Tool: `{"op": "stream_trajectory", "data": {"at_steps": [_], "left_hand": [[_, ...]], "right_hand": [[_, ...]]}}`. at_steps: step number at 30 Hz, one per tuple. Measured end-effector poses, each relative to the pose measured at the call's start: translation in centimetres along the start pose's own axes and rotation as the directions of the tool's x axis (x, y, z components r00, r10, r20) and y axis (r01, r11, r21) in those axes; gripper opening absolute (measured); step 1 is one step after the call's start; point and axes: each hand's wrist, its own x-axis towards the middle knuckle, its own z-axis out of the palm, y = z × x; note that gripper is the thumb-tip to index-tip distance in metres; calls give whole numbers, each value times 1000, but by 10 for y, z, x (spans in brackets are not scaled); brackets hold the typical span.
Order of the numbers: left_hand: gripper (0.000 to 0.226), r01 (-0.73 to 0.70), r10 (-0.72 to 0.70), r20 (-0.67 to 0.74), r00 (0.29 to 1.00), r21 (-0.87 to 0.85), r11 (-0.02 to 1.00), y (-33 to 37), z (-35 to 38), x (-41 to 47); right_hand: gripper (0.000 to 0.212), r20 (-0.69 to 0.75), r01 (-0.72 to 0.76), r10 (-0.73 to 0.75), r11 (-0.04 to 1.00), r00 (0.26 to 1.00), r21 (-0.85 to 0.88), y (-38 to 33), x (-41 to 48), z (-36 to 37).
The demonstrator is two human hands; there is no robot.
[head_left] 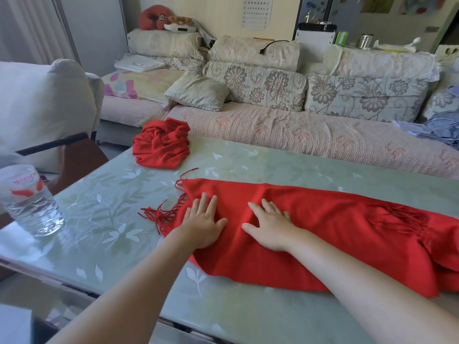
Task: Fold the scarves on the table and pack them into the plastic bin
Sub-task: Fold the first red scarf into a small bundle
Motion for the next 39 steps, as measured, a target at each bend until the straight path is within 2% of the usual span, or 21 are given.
{"op": "stream_trajectory", "data": {"at_steps": [3,6,9,11,12,17,20,24,28,30,32,35,37,39], "left_hand": [[80,51,-43,-80,996,100,994,-26,2,14],[84,53,-37,-164,986,96,994,-57,-9,28],[88,131,-113,-193,975,86,988,-75,-18,41],[84,185,-149,-224,963,147,972,-73,-23,45],[79,172,-121,-253,960,192,966,-68,-25,45],[58,-53,150,-330,932,285,957,-14,-28,41],[45,-160,239,-293,926,269,950,27,-25,41],[36,-337,350,-199,915,98,936,82,-14,42],[20,-458,447,-134,884,-59,887,154,0,29],[9,-528,517,-111,849,-110,842,195,10,15],[6,-620,613,-90,785,-143,772,233,23,1],[4,-702,705,-30,709,-126,701,281,45,-15],[10,-728,732,3,682,-103,678,303,56,-23],[29,-751,752,45,657,-51,659,315,68,-26]], "right_hand": [[75,-7,11,-11,1000,1000,-6,4,9,13],[73,-57,16,-19,998,998,-53,-2,21,24],[72,-77,-8,2,997,997,-79,-19,34,29],[73,-69,-37,31,996,997,-79,-33,43,31],[73,-62,-52,47,996,997,-73,-39,47,31],[72,-32,-33,37,995,999,95,-39,46,20],[67,-102,41,-26,988,994,150,-9,30,3],[47,-215,70,-43,990,976,120,57,-8,-23],[21,-249,-62,92,990,964,126,136,-56,-50],[23,-256,-177,204,976,945,124,176,-83,-61],[27,-242,-271,290,956,926,109,212,-108,-68],[30,-220,-331,355,933,908,142,259,-135,-71],[26,-241,-321,351,934,905,156,279,-147,-76],[24,-224,-345,346,937,911,44,294,-156,-77]]}}
